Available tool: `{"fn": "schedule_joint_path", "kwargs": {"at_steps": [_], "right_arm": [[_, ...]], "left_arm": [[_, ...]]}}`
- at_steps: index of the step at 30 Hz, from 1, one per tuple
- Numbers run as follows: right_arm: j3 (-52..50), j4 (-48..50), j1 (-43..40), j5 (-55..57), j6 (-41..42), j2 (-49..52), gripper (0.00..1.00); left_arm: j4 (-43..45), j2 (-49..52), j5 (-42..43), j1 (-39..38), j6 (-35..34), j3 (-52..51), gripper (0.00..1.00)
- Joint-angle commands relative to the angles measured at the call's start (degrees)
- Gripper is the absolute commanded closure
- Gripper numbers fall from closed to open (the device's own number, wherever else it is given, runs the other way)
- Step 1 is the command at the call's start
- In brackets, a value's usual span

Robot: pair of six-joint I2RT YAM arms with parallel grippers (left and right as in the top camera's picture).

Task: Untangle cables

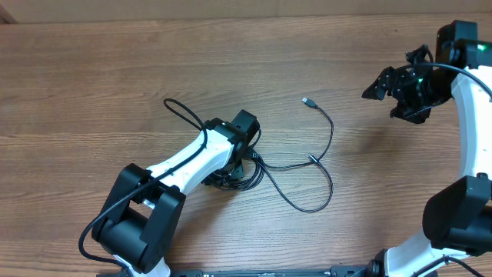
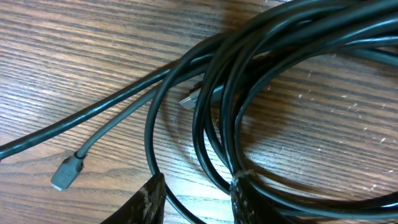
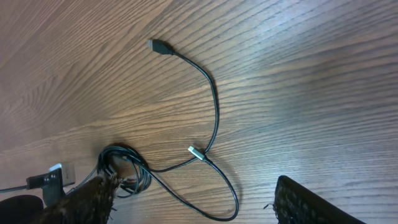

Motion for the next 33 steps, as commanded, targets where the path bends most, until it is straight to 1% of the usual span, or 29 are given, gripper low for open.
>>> {"fn": "schedule_joint_path", "kwargs": {"at_steps": [1, 3, 7, 9, 11, 12, 14, 17, 18, 21, 22, 23, 25, 28, 30, 31, 33], "right_arm": [[1.55, 0.28, 1.09, 0.5, -0.5, -2.05, 0.17], [1.55, 0.28, 1.44, 0.52, -0.5, -2.05, 0.17], [1.55, 0.31, 1.66, 0.5, -0.5, -2.05, 0.16], [1.55, 0.31, 1.7, 0.5, -0.5, -2.05, 0.16], [1.55, 0.31, 1.7, 0.5, -0.5, -2.05, 0.16], [1.55, 0.31, 1.7, 0.5, -0.5, -2.05, 0.16], [1.55, 0.31, 1.7, 0.5, -0.5, -2.05, 0.16], [1.55, 0.46, 1.73, 0.48, -0.5, -2.05, 0.16], [1.55, 0.63, 1.79, 0.48, -0.5, -2.05, 0.16], [1.55, 0.76, 1.88, 0.48, -0.48, -2.05, 0.16], [1.55, 0.74, 1.88, 0.46, -0.48, -2.05, 0.16], [1.55, 0.72, 1.92, 0.46, -0.48, -2.05, 0.16], [1.55, 0.46, 1.95, -0.46, -0.46, -2.05, 0.16], [1.55, -0.15, 2.25, -3.78, -0.5, -2.05, 0.16], [1.55, -0.22, 3.02, -5.05, -0.52, -2.05, 0.16], [1.55, -0.22, 4.33, -5.57, -0.5, -2.05, 0.16], [1.55, -0.2, 5.99, -5.57, -0.52, -2.05, 0.16]], "left_arm": [[0.68, 1.53, -0.68, 0.37, -0.7, -0.96, 0.65], [1.33, 2.29, 0.59, 0.85, 1.09, -0.94, 0.65], [1.88, 3.56, 3.87, 3.32, 3.45, -0.85, 0.61], [2.01, 3.96, 5.66, 4.83, 4.42, -0.85, 0.61], [2.12, 4.31, 7.26, 6.14, 5.18, -0.85, 0.62], [2.14, 4.5, 7.72, 6.56, 5.64, -0.85, 0.66], [2.6, 4.57, 8.94, 7.04, 7.26, -0.85, 0.68], [3.69, 4.57, 10.64, 7.1, 10.67, -0.85, 0.69], [4.31, 4.57, 11.93, 7.13, 13.07, -0.72, 0.69], [4.72, 4.57, 12.81, 7.13, 15.06, -0.39, 0.7], [4.9, 4.57, 13.05, 7.13, 15.65, -0.26, 0.78], [4.98, 4.57, 13.49, 7.13, 16.57, -0.07, 0.95], [4.96, 4.55, 14.38, 7.13, 19.26, 0.87, 0.96], [3.8, 4.0, 15.17, 7.1, 22.91, 4.13, 0.96], [2.21, 3.04, 15.1, 7.1, 23.63, 7.82, 0.96], [0.72, 1.73, 15.37, 7.1, 23.69, 12.15, 0.96], [-0.72, 0.17, 16.63, 7.1, 23.71, 17.35, 0.96]]}}
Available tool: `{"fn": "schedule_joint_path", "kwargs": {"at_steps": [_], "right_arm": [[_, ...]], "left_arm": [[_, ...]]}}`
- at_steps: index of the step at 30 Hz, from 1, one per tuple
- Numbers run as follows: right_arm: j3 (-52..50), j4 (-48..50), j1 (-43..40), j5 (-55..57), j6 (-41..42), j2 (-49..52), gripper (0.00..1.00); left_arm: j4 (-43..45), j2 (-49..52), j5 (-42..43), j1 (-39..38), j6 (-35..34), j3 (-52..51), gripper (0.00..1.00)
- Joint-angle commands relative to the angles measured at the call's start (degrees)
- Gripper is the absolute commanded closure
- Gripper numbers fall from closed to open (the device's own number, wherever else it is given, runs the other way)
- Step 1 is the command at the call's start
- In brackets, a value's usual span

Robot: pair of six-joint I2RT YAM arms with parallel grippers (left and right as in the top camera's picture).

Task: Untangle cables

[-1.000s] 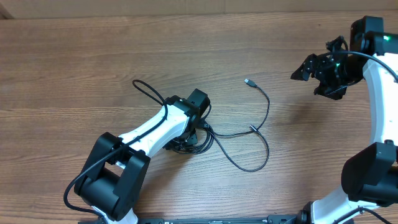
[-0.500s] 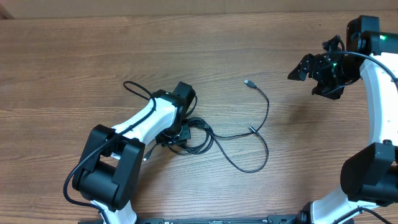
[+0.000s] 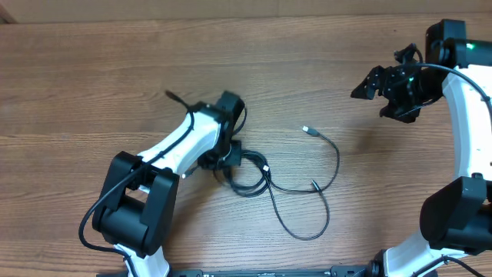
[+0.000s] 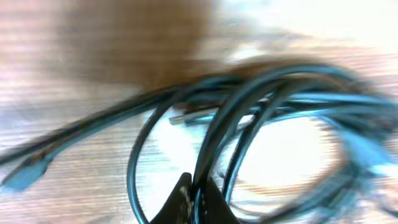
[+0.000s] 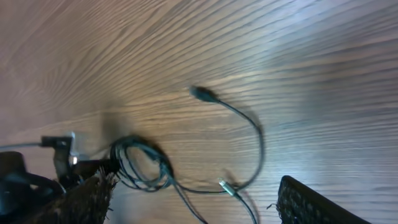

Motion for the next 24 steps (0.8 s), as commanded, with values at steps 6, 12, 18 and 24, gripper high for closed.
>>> {"fn": "schedule_joint_path", "kwargs": {"at_steps": [6, 12, 18, 24], "right_arm": [[1.55, 0.42, 9.79, -2.4, -0.52, -2.05, 0.16], [1.55, 4.28, 16.44, -4.37, -0.46, -2.05, 0.17], [1.55, 9.05, 18.14, -9.7, 0.2, -2.05, 0.24], [1.55, 11.52, 19.96, -13.05, 0.15, -2.05, 0.24]], "left_arm": [[-5.44, -6.43, 7.19, -0.02, 2.89, 23.37, 0.96], [-11.89, -7.32, 7.39, -0.02, 2.89, 36.85, 0.96], [-14.6, -7.32, 8.66, 0.0, 2.58, 45.07, 0.96], [-14.82, -7.32, 8.87, 0.0, 1.31, 48.04, 0.96]]}}
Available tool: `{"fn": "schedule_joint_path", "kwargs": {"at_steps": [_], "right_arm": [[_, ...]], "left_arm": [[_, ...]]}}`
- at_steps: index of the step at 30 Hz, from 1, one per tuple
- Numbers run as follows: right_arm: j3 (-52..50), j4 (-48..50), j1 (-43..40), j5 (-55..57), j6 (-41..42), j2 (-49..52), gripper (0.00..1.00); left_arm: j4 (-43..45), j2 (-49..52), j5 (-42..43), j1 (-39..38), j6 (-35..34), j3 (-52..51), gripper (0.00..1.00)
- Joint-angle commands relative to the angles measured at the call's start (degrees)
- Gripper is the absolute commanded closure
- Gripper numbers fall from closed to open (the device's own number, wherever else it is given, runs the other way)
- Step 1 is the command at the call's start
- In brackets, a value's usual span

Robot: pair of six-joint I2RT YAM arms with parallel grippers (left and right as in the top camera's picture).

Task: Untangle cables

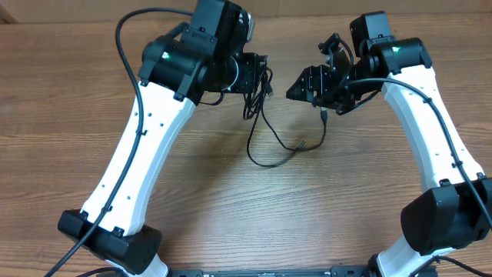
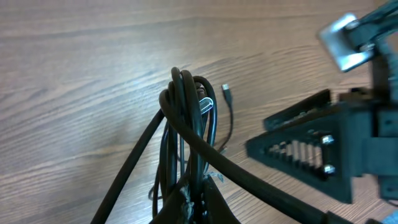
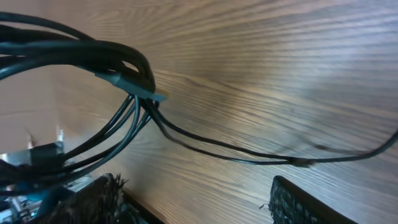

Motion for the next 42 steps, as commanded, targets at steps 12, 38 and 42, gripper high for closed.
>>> {"fn": "schedule_joint_path", "kwargs": {"at_steps": [12, 38, 42], "right_arm": [[1.55, 4.15, 5.53, -6.78, 2.75, -2.05, 0.25], [1.44, 16.26, 12.02, -10.67, -16.52, -0.9, 0.39], [1.44, 19.56, 12.0, -9.81, -13.7, -0.81, 0.63]], "left_arm": [[0.33, -1.42, -2.45, 1.36, -12.59, 2.14, 0.96], [0.68, -1.42, 8.22, 5.95, -41.62, 2.14, 0.96], [1.46, -1.42, 10.36, 5.95, -41.59, 2.14, 0.96]]}}
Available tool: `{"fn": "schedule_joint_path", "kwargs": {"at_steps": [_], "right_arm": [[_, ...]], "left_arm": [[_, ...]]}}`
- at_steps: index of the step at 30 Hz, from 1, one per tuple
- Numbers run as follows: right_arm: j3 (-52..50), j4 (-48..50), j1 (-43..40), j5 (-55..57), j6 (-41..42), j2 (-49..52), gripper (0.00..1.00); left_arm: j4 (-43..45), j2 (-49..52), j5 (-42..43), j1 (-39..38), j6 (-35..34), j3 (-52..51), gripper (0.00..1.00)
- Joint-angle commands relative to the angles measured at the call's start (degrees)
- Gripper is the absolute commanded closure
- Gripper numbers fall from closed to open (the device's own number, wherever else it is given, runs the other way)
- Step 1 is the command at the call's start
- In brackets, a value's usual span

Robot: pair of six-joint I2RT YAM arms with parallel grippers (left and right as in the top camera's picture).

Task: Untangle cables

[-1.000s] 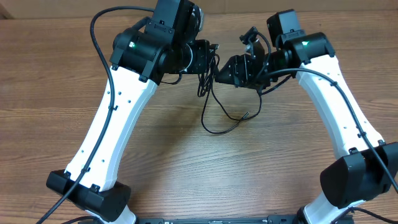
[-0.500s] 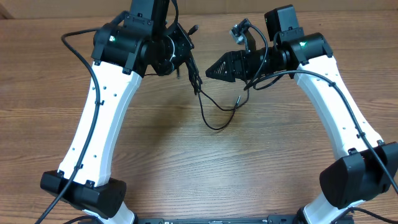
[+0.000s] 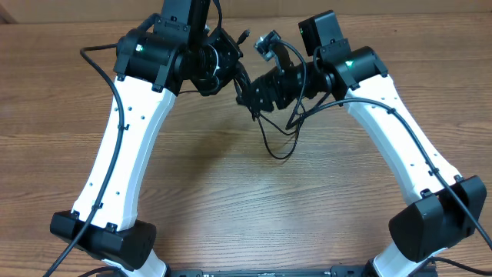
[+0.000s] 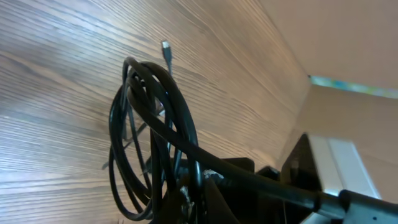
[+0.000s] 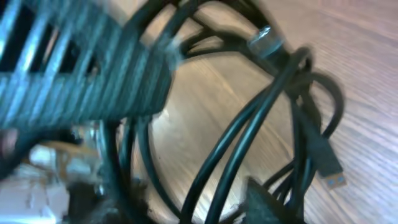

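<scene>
The tangled black cables [image 3: 270, 115] hang in the air between both raised arms, and one loop droops toward the table [image 3: 280, 151]. My left gripper [image 3: 233, 75] is shut on the bundle [image 4: 155, 124], whose loops rise above its fingers [image 4: 186, 208]; a small plug [image 4: 165, 48] sticks out at the top. My right gripper [image 3: 257, 94] is open right at the bundle. In the right wrist view several strands [image 5: 249, 143] pass between its fingers [image 5: 267, 205], and a blue-tipped plug [image 5: 329, 174] hangs at the right. The ribbed finger [image 5: 81, 68] of the left gripper fills the upper left.
Brown wooden table [image 3: 231, 200] lies below both arms. The left arm's own cable [image 3: 100, 69] loops out at the left. A cardboard-coloured wall [image 4: 336, 37] runs along the table's far edge.
My right gripper has moved left, from beside the hanging cables into the bundle, with strands now between its open fingers. The left gripper, still shut on the bundle, has shifted slightly and turned.
First the cables lay on the table with my left gripper open down at the coil and the right gripper far right. Then the left gripper was shut on the coil and dragging it. Later it held the bundle high, the right gripper nearby, and now inside the loops.
</scene>
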Motion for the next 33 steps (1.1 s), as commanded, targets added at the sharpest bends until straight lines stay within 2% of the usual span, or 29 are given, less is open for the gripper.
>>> {"fn": "schedule_joint_path", "kwargs": {"at_steps": [1, 2, 5, 7, 10, 14, 18, 20, 23, 25, 29, 33], "right_arm": [[1.44, 2.84, -0.31, 1.92, 3.39, -0.81, 0.69], [1.44, 3.69, -0.31, 2.36, 5.11, -0.81, 0.76], [1.44, 4.81, -0.33, 3.41, 8.5, -0.81, 0.91], [1.44, 4.74, -0.42, 4.42, 10.1, -0.81, 0.96], [1.44, 3.91, -0.83, 4.98, 11.32, -0.83, 0.96], [1.46, 1.75, -2.32, 5.29, 13.44, -0.83, 0.96], [1.46, -1.53, -4.66, 5.25, 16.04, -0.83, 0.96], [1.46, -3.58, -6.16, 5.29, 18.34, -0.85, 0.96], [1.46, -7.04, -9.4, 5.2, 23.12, -0.85, 0.96], [1.46, -8.37, -11.1, 3.48, 23.21, -0.87, 0.96], [1.46, -9.86, -13.6, -2.32, 22.69, -0.87, 0.96], [1.46, -9.81, -13.92, -8.07, 22.03, -0.87, 0.96]], "left_arm": [[0.85, -1.42, 3.19, -0.07, -1.2, 1.62, 0.96], [0.96, -1.42, 3.19, -0.07, -1.18, 1.62, 0.96], [0.92, -1.42, 3.19, -0.07, -0.74, 1.62, 0.96], [0.9, -1.42, 3.15, -0.07, 0.13, 1.62, 0.96], [0.92, -1.42, 2.16, -0.07, 4.57, 1.62, 0.96], [0.07, -1.42, -0.39, -0.07, 16.72, 1.62, 0.96], [-2.21, -1.42, -0.48, -0.07, 36.79, 1.62, 0.96], [-3.26, -1.42, -1.4, -0.07, 42.86, 1.62, 0.94], [-5.62, -1.42, -7.58, -0.04, 43.67, 1.62, 0.91], [-6.71, -1.42, -9.33, -0.07, 45.09, 1.62, 0.88], [-9.29, -1.4, -9.42, -0.07, 48.5, 1.55, 0.71], [-10.23, -1.31, -5.62, -0.52, 49.99, 0.09, 0.72]]}}
